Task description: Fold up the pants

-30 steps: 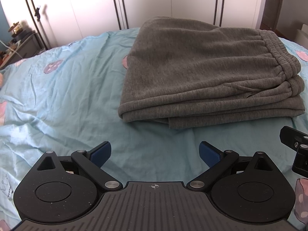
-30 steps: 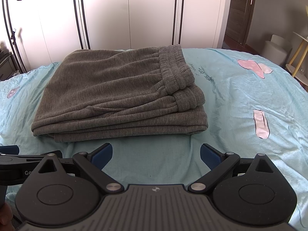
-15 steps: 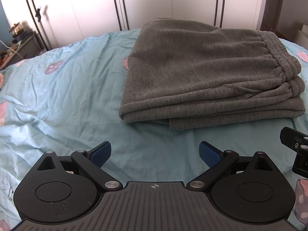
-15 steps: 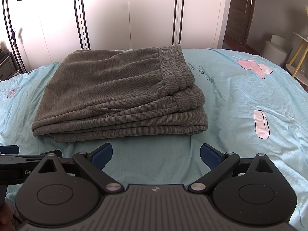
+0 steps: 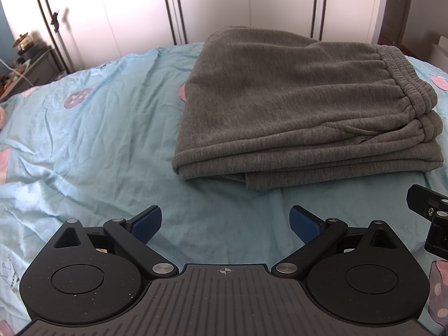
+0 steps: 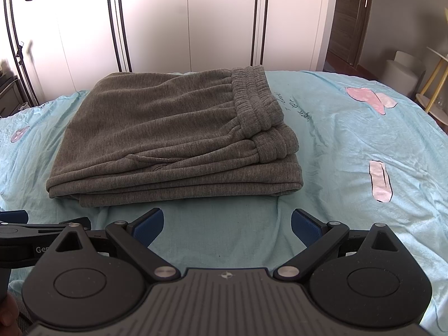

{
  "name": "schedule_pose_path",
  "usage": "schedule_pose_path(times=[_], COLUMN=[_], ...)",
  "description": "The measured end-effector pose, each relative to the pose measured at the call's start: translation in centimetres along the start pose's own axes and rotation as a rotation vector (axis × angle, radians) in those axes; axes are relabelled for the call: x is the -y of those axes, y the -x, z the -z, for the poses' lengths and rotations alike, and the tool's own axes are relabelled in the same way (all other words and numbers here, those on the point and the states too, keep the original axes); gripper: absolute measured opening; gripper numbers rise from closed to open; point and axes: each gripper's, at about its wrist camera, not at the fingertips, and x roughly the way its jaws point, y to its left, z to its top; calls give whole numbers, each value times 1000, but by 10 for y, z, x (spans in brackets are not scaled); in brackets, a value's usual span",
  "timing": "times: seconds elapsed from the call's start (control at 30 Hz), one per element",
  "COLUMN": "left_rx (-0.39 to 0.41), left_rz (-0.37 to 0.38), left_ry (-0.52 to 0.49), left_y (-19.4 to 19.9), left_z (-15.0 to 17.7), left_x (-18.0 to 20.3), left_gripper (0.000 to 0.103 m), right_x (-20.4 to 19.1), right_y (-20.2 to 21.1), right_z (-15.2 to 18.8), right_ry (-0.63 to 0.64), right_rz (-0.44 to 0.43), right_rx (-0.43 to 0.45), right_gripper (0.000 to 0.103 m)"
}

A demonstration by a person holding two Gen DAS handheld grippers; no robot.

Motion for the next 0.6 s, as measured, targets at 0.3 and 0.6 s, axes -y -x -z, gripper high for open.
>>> schedule_pose_path(times=[0.3,0.6], left_rx=[5,2], left_rz=[1,6], left_ry=[2,8], left_y=[0,0], left_z=[0,0], left_x=[0,-1], left_gripper=[101,101], right_x=[0,-1], right_y=[0,0], right_z=[0,0], right_ry=[0,2], right_rz=[1,1], right_rx=[1,-2], right_gripper=[98,98])
